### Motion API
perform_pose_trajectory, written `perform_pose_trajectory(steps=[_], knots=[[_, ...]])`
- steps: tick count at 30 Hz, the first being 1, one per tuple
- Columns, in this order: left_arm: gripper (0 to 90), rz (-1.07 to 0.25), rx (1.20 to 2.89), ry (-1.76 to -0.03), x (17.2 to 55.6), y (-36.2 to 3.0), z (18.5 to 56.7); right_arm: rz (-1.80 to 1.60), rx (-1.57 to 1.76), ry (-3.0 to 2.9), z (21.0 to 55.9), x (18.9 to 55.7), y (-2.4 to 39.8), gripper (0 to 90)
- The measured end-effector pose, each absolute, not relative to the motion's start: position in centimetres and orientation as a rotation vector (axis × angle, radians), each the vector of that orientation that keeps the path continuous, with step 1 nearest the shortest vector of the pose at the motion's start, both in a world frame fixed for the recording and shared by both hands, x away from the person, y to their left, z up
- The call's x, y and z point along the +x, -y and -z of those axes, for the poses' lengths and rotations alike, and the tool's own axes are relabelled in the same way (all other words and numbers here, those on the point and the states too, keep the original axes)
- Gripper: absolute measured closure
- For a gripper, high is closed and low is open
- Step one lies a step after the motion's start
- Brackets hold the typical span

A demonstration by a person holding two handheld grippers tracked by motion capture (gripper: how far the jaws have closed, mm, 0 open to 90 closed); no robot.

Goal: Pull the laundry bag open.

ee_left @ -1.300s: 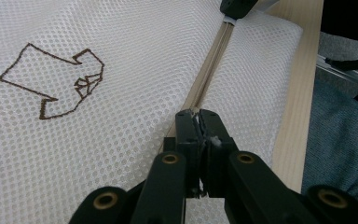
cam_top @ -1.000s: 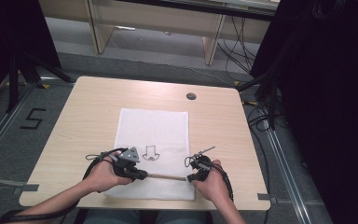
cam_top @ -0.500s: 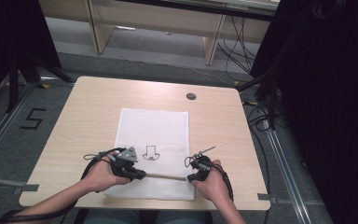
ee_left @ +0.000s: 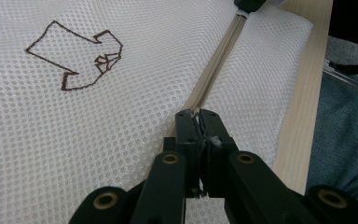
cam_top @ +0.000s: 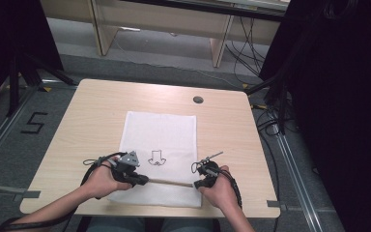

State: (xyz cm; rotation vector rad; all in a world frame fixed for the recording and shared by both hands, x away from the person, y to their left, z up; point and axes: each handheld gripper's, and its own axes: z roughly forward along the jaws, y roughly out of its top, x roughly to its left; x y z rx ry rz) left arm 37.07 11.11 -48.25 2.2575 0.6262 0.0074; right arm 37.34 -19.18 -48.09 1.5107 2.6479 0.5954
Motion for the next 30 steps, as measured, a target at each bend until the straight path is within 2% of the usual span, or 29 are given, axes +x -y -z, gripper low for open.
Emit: perform_pose_trajectory(steps=[30], knots=[[87.3, 0.011, 2.257, -0.621, 37.11, -11.51, 48.48, -0.614, 1.484, -2.652, 48.19, 37.42, 19.29, 90.0]])
